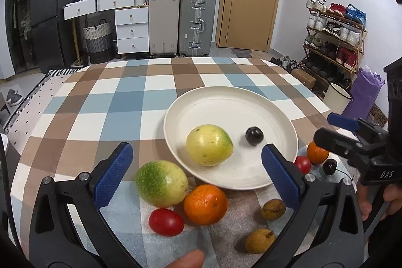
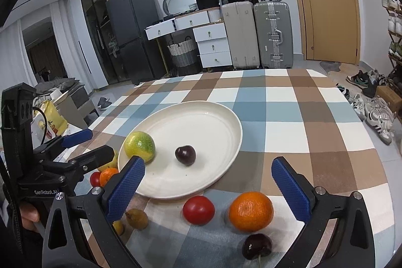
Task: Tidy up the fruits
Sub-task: 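Open both grippers to drop the pomelo and cherry onto the plate, then grasp a brown pear with the left gripper while the right grasps a stemmed cherry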
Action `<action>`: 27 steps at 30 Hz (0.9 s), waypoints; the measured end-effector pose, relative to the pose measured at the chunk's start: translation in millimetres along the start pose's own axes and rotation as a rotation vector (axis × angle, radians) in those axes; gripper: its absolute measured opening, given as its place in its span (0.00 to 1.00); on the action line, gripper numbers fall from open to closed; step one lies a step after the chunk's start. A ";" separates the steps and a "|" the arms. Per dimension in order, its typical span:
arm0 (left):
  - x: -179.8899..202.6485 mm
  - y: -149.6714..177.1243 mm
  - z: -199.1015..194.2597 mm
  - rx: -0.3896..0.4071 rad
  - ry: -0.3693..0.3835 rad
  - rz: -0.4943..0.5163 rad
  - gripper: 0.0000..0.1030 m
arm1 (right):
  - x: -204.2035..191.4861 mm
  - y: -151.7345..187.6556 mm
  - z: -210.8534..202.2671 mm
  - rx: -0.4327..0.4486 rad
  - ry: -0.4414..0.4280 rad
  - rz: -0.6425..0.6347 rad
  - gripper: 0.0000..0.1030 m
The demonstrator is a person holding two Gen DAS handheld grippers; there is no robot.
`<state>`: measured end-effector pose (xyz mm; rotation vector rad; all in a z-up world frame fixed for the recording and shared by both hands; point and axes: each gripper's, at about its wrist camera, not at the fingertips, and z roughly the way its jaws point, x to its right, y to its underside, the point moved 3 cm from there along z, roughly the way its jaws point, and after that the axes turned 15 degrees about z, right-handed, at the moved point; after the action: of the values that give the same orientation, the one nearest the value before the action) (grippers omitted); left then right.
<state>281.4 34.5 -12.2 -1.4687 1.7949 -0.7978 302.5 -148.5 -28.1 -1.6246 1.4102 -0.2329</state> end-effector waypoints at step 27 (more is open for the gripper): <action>11.7 43.5 -45.5 -0.055 -0.012 -0.021 0.99 | 10.9 35.6 -46.2 -0.061 0.079 -0.005 1.00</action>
<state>218.2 32.6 -21.9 -1.5265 1.8079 -0.7537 251.3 -177.9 -33.6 -1.6854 1.4856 -0.2613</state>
